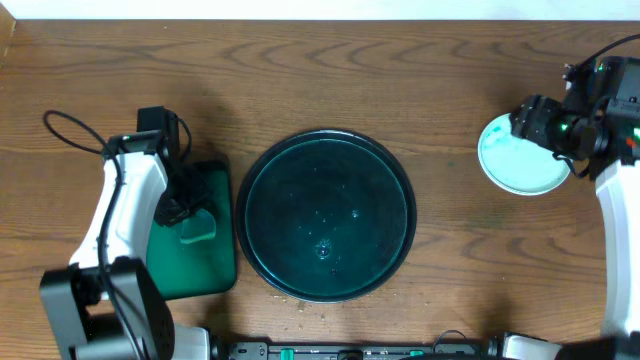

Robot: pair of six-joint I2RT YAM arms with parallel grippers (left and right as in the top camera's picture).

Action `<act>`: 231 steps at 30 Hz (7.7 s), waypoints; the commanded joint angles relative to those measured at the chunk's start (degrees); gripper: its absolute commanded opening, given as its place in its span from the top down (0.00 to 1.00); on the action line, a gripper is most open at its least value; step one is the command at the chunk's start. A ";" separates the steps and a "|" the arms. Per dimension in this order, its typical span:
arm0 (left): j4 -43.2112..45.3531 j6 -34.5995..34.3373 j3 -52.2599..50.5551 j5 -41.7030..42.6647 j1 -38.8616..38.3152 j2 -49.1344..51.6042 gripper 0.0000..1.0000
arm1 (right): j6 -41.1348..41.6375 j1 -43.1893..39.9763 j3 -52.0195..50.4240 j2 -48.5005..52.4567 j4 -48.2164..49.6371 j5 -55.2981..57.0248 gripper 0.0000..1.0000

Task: Clean dirty plates on tray and stack at the side

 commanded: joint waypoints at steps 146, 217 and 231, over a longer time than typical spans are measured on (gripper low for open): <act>29.05 12.44 -27.17 9.66 -3.96 -90.90 0.20 | -27.69 5.55 0.00 -48.94 -22.12 8.63 0.01; 53.11 7.63 -63.76 3.15 -10.49 -92.87 0.20 | -27.69 5.55 0.00 -48.94 -22.12 8.63 0.01; 53.11 7.63 -63.76 3.15 -10.49 -92.87 0.20 | -27.69 5.55 0.00 -48.94 -22.12 8.63 0.01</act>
